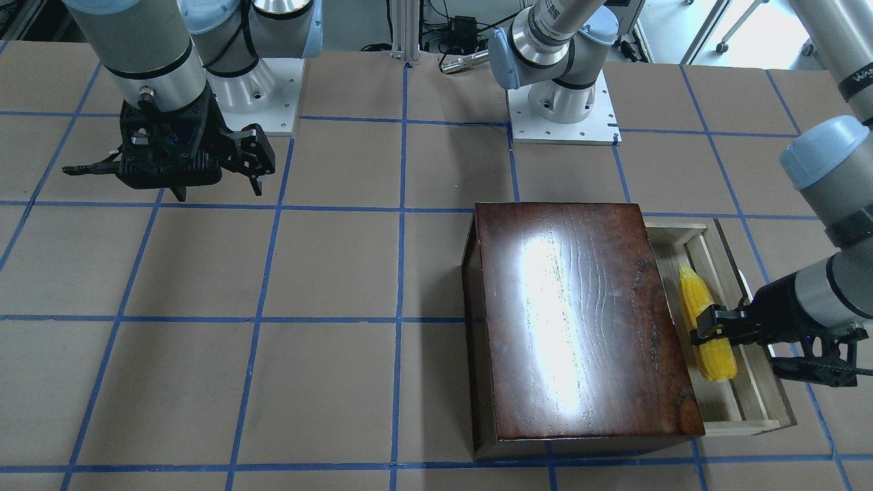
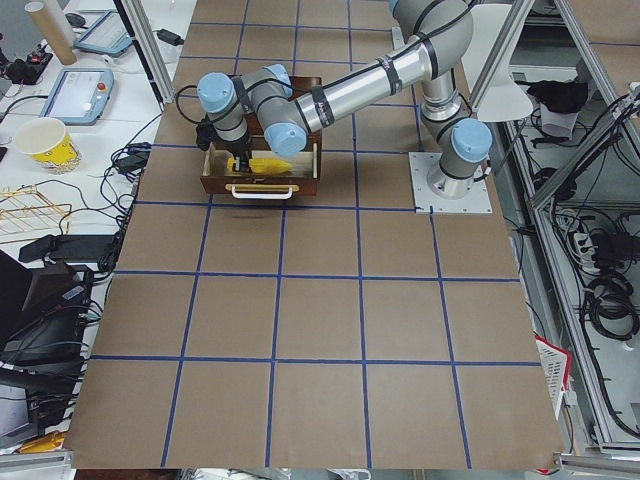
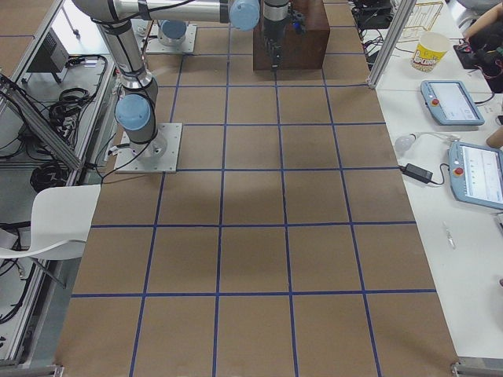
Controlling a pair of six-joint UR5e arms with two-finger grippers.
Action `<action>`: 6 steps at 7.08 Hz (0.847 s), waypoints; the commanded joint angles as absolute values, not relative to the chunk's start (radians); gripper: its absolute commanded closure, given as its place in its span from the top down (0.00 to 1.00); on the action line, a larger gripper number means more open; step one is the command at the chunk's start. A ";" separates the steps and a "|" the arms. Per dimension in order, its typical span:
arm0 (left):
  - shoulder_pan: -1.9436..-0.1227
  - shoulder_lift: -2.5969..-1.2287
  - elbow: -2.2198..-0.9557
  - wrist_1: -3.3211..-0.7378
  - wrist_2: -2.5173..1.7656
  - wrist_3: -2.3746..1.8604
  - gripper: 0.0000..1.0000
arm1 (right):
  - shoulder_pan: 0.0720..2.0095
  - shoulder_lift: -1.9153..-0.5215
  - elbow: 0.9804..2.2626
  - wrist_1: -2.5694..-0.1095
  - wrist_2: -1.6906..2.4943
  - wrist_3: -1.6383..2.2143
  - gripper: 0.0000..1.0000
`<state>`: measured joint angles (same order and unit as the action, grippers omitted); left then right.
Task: Open drawer and put corn inside
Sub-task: 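Lower the corn into the drawer and open the left gripper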
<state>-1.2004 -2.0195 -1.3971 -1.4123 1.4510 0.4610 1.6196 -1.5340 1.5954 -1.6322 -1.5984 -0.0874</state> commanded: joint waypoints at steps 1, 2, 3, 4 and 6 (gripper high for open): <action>-1.204 -2.017 -1.396 -1.414 1.451 0.457 1.00 | 1.618 -1.534 1.595 -1.632 -1.598 -0.087 1.00; -1.207 -2.013 -1.394 -1.414 1.454 0.457 1.00 | 1.618 -1.534 1.595 -1.632 -1.598 -0.087 1.00; -1.212 -2.000 -1.390 -1.422 1.459 0.457 1.00 | 1.618 -1.534 1.595 -1.632 -1.598 -0.087 1.00; -1.219 -1.984 -1.388 -1.425 1.462 0.457 1.00 | 1.621 -1.534 1.595 -1.632 -1.598 -0.087 1.00; -1.250 -1.945 -1.372 -1.445 1.483 0.448 1.00 | 1.618 -1.534 1.595 -1.632 -1.598 -0.087 1.00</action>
<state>-1.2328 -1.9676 -1.3837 -1.4303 1.4695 0.4521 1.6203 -1.5340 1.5954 -1.6321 -1.5984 -0.0874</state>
